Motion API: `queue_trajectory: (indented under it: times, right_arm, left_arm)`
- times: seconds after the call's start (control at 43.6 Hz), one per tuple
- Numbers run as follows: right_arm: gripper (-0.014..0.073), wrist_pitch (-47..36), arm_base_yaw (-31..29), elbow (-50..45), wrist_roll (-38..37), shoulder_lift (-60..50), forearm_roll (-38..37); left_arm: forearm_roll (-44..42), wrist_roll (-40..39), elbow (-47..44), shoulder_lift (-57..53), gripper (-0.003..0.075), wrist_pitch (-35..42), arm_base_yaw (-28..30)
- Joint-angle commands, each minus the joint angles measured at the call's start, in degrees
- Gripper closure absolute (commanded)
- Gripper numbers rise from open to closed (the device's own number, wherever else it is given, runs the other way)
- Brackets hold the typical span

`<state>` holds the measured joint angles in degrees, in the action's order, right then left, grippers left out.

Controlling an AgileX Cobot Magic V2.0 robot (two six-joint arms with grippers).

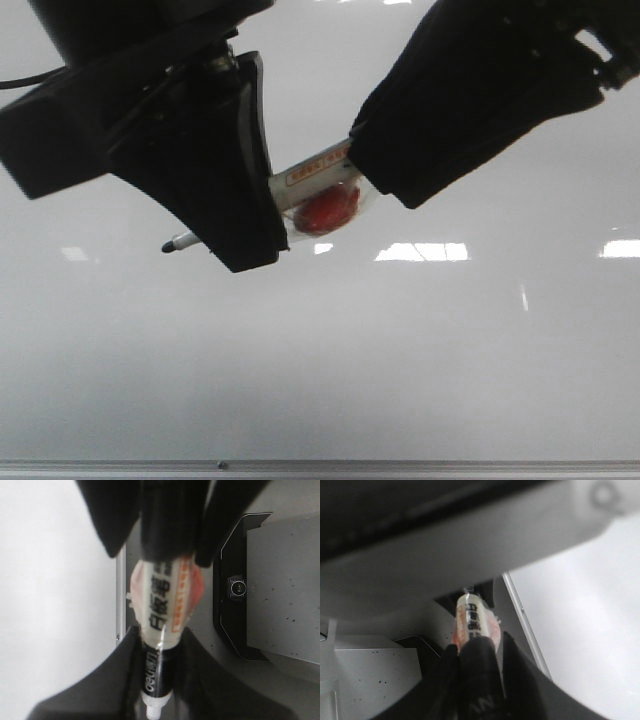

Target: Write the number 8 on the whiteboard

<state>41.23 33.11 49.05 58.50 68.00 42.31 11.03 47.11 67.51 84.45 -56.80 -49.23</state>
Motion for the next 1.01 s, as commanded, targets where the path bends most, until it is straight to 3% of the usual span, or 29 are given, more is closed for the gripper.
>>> queue_trajectory:
  times: [0.0,0.275,0.367,0.505,0.642,0.757,0.986]
  right_arm:
    - [0.0428,-0.81,-0.01,1.97,0.51,-1.04,2.64]
    - [0.0658,-0.74,-0.01,1.97,0.51,-1.04,2.64]
    - [0.0704,-0.69,-0.01,1.97,0.51,-1.04,2.64]
    - [0.0701,-0.69,-0.01,1.97,0.45,-1.24,2.39]
    - [0.0701,0.37,-0.99,1.97,-1.25,-3.33,-0.52]
    - [0.0701,1.39,-3.59,1.97,-8.11,-6.87,-7.80]
    - [0.0701,7.23,-14.26,1.91,-27.87,-17.72,-23.85]
  left_arm:
    - [1.05,0.27,1.98,-1.79,0.0741,1.75,-0.48]
    - [1.05,0.27,1.98,-1.79,0.0715,1.75,-0.48]
    - [1.05,0.27,1.98,-1.79,0.0594,1.87,-0.48]
    - [0.62,-1.29,1.98,-2.22,0.0381,2.50,-0.13]
    - [-3.72,-6.91,1.98,-5.21,0.0330,2.50,2.22]
    - [-3.16,-9.78,1.98,-9.37,0.0333,2.50,6.78]
    - [2.87,-11.02,-0.81,-20.35,0.0333,4.02,18.06]
